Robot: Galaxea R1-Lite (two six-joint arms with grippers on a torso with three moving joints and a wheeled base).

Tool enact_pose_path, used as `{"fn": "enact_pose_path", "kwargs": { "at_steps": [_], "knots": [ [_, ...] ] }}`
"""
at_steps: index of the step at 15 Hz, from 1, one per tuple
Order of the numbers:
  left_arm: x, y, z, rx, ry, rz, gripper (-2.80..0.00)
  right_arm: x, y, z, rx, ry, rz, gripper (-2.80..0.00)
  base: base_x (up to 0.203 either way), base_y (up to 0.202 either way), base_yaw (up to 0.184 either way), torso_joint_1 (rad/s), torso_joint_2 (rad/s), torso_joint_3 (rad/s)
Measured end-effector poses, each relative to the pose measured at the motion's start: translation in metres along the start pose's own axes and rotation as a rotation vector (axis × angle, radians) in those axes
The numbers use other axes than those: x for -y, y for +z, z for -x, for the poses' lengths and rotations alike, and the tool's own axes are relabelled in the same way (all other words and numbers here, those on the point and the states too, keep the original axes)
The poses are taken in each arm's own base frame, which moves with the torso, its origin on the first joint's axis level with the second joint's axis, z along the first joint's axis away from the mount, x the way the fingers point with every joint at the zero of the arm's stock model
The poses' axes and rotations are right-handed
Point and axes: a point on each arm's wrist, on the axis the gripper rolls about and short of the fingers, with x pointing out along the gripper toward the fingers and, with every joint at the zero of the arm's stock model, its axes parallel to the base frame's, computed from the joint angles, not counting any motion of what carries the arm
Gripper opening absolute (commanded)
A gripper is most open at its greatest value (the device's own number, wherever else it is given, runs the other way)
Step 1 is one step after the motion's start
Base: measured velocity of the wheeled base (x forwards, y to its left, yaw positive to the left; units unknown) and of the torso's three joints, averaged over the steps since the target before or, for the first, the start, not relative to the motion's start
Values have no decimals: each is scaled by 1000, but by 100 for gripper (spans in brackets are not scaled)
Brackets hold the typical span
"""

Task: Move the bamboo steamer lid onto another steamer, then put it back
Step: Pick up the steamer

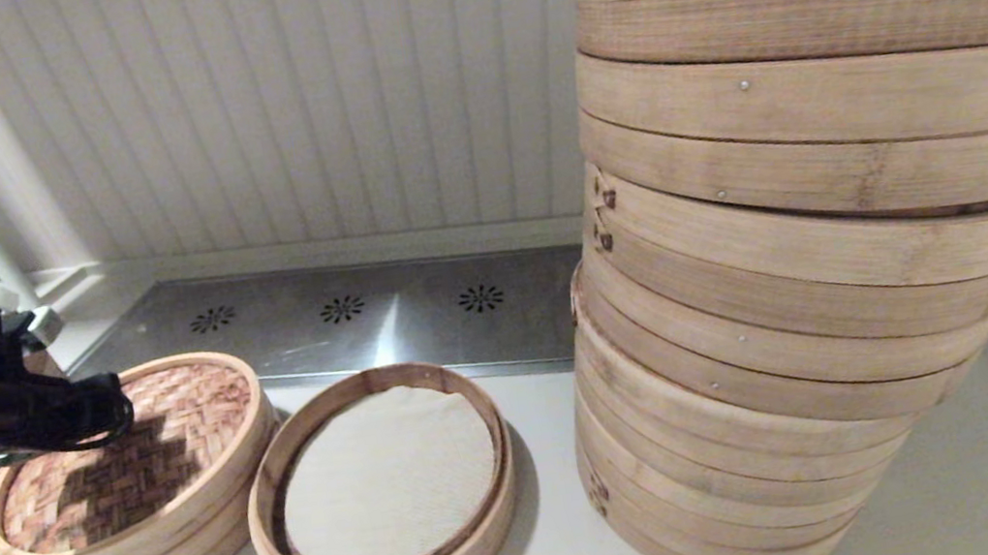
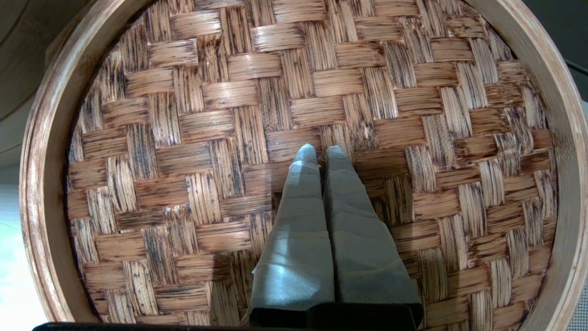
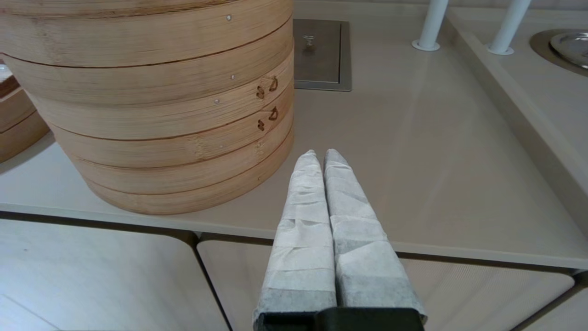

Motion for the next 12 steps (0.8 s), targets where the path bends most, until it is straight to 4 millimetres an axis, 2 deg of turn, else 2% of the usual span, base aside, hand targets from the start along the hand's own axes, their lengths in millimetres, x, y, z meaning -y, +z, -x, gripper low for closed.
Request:
{"fn": "enact_pose_path", "kwargs": {
  "at_steps": [4, 8, 12],
  "knots": [
    [0, 1, -1, 17, -2, 6, -280, 0, 0, 0, 0, 0, 0, -280, 0, 0, 0, 0, 0, 0],
    [1, 10, 7, 79, -10, 51, -280, 0, 0, 0, 0, 0, -1, -280, 0, 0, 0, 0, 0, 0],
    [3, 7, 11, 78, -14, 52, -280, 0, 0, 0, 0, 0, 0, -280, 0, 0, 0, 0, 0, 0]
  ]
}}
